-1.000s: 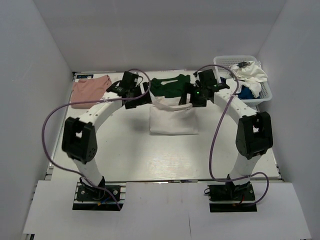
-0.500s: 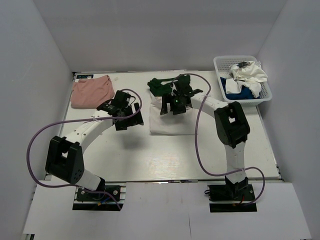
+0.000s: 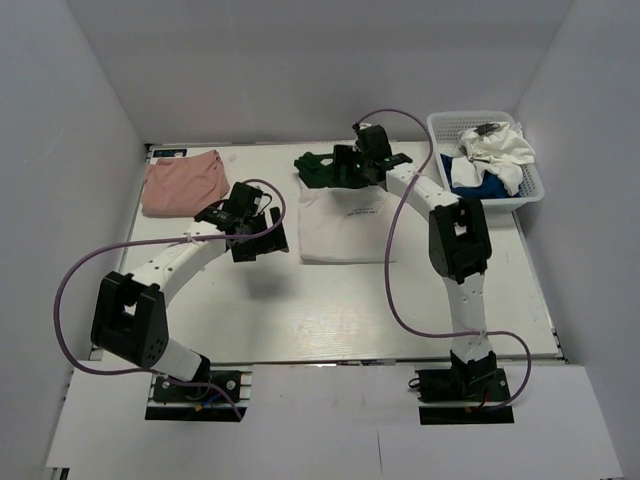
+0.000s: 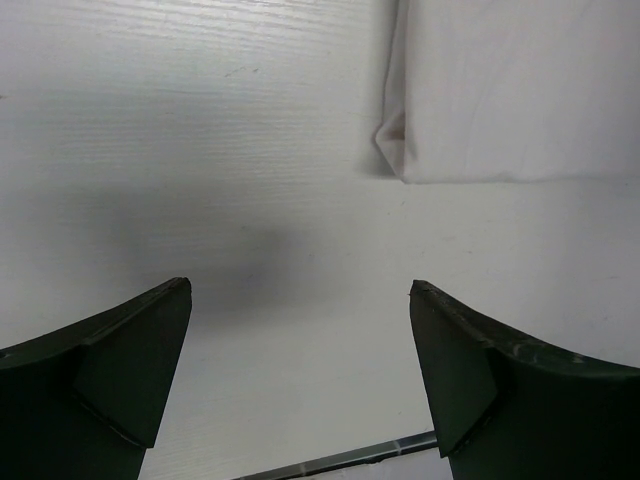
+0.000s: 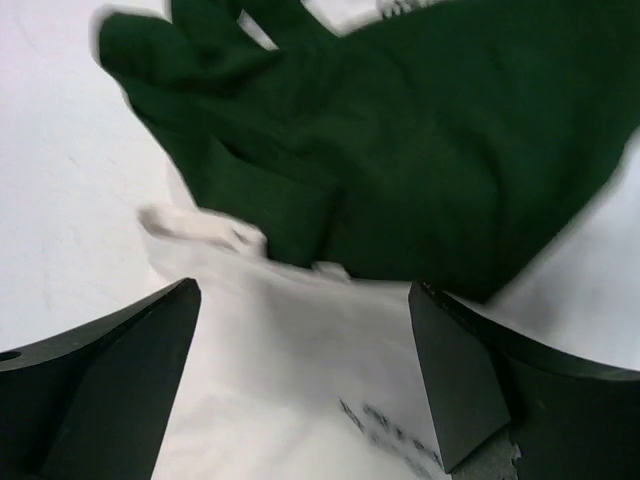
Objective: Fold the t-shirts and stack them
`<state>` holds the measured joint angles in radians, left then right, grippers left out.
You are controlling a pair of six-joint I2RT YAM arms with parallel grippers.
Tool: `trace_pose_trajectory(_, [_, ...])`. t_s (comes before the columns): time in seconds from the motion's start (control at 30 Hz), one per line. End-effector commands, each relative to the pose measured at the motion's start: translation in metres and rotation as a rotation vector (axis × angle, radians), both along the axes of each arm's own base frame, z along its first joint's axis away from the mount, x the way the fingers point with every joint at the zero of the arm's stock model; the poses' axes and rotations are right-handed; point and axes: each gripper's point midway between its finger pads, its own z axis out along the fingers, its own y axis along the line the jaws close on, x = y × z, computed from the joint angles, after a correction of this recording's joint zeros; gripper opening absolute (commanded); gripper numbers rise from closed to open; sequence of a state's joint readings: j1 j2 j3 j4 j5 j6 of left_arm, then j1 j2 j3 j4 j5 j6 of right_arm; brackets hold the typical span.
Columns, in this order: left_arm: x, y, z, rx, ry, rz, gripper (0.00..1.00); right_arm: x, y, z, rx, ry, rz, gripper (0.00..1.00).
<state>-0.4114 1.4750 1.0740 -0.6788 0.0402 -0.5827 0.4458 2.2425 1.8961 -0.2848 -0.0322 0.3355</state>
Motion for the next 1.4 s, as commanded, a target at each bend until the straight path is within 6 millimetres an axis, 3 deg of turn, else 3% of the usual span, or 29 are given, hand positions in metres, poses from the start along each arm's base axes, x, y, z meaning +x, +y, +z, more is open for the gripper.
trace_pose_trajectory(0.0, [0.006, -0.015, 0.008, -0.037, -0.049, -0.068, 1.0, -0.027, -0.023, 0.054, 0.009, -0.047, -0.022, 0.9])
trace_pose_trajectory(0.03, [0.009, -0.019, 0.008, -0.045, -0.052, -0.087, 1.0, -0.029, -0.028, 0.063, 0.016, -0.074, -0.032, 0.9])
trace_pose_trajectory(0.07, [0.015, -0.026, 0.007, -0.069, -0.064, -0.099, 1.0, -0.055, -0.041, 0.023, -0.024, 0.011, -0.038, 0.9])
trace_pose_trajectory(0.1, [0.016, -0.032, -0.002, -0.083, -0.038, -0.126, 1.0, -0.062, -0.055, 0.064, -0.003, -0.065, -0.076, 0.9])
trace_pose_trajectory(0.13, [0.019, -0.036, -0.005, -0.092, -0.031, -0.132, 1.0, -0.068, -0.064, 0.066, 0.009, -0.065, -0.12, 0.9])
trace_pose_trajectory(0.17, [0.023, -0.041, -0.008, -0.088, -0.037, -0.15, 1.0, -0.086, -0.077, 0.04, -0.027, -0.008, -0.147, 0.9])
trace_pose_trajectory(0.2, [0.025, -0.046, -0.009, -0.109, -0.032, -0.164, 1.0, -0.104, -0.094, 0.032, -0.036, 0.013, -0.185, 0.9])
trace_pose_trajectory(0.23, [0.027, -0.049, -0.021, -0.106, -0.013, -0.176, 1.0, -0.113, -0.104, 0.04, -0.023, 0.001, -0.21, 0.9])
trace_pose_trajectory(0.27, [0.027, -0.053, -0.025, -0.123, -0.003, -0.188, 1.0, -0.131, -0.117, 0.015, -0.05, 0.054, -0.24, 0.9])
trace_pose_trajectory(0.3, [0.032, -0.058, -0.027, -0.141, -0.012, -0.197, 1.0, -0.137, -0.125, 0.019, -0.035, 0.043, -0.26, 0.9])
trace_pose_trajectory(0.33, [0.031, -0.064, -0.031, -0.151, -0.009, -0.213, 1.0, -0.163, -0.135, -0.012, -0.063, 0.11, -0.256, 0.9])
trace_pose_trajectory(0.4, [0.035, -0.075, -0.04, -0.172, -0.008, -0.246, 0.96, -0.176, -0.134, -0.02, -0.028, 0.146, -0.224, 0.9])
trace_pose_trajectory(0.47, [0.039, -0.08, -0.045, -0.16, 0.004, -0.249, 0.83, -0.191, -0.133, -0.036, -0.014, 0.21, -0.189, 0.9])
trace_pose_trajectory(0.53, [0.041, -0.077, -0.057, -0.131, 0.039, -0.237, 0.61, -0.195, -0.132, -0.047, -0.005, 0.234, -0.175, 0.9])
trace_pose_trajectory(0.67, [0.04, -0.084, -0.068, -0.141, 0.059, -0.234, 0.59, -0.19, -0.129, -0.064, 0.012, 0.268, -0.142, 0.86])
trace_pose_trajectory(0.8, [0.039, -0.085, -0.077, -0.151, 0.072, -0.229, 0.44, -0.193, -0.134, -0.082, 0.024, 0.323, -0.15, 0.8])
trace_pose_trajectory(0.87, [0.038, -0.085, -0.081, -0.147, 0.083, -0.228, 0.31, -0.197, -0.131, -0.088, 0.041, 0.344, -0.134, 0.7])
trace_pose_trajectory(0.9, [0.036, -0.084, -0.082, -0.143, 0.093, -0.227, 0.27, -0.199, -0.126, -0.088, 0.068, 0.354, -0.116, 0.55])
trace_pose_trajectory(1.07, [0.036, -0.084, -0.081, -0.15, 0.088, -0.219, 0.0, -0.217, -0.12, -0.088, 0.116, 0.381, -0.082, 0.16])
trace_pose_trajectory(1.13, [0.034, -0.086, -0.074, -0.172, 0.064, -0.228, 0.0, -0.219, -0.119, -0.081, 0.132, 0.36, -0.073, 0.0])
trace_pose_trajectory(1.2, [0.035, -0.086, -0.067, -0.184, 0.033, -0.231, 0.0, -0.221, -0.117, -0.074, 0.138, 0.347, -0.05, 0.0])
trace_pose_trajectory(1.23, [0.027, -0.084, -0.067, -0.189, 0.044, -0.236, 0.0, -0.221, -0.114, -0.063, 0.149, 0.317, -0.033, 0.0])
trace_pose_trajectory(1.27, [0.024, -0.086, -0.052, -0.203, 0.009, -0.249, 0.0, -0.225, -0.116, -0.06, 0.144, 0.327, -0.034, 0.0])
trace_pose_trajectory(1.3, [0.021, -0.085, -0.045, -0.208, -0.005, -0.25, 0.0, -0.224, -0.116, -0.043, 0.15, 0.284, -0.015, 0.0])
trace_pose_trajectory(1.37, [0.004, -0.074, -0.043, -0.193, 0.008, -0.243, 0.0, -0.236, -0.119, -0.04, 0.139, 0.307, -0.009, 0.0])
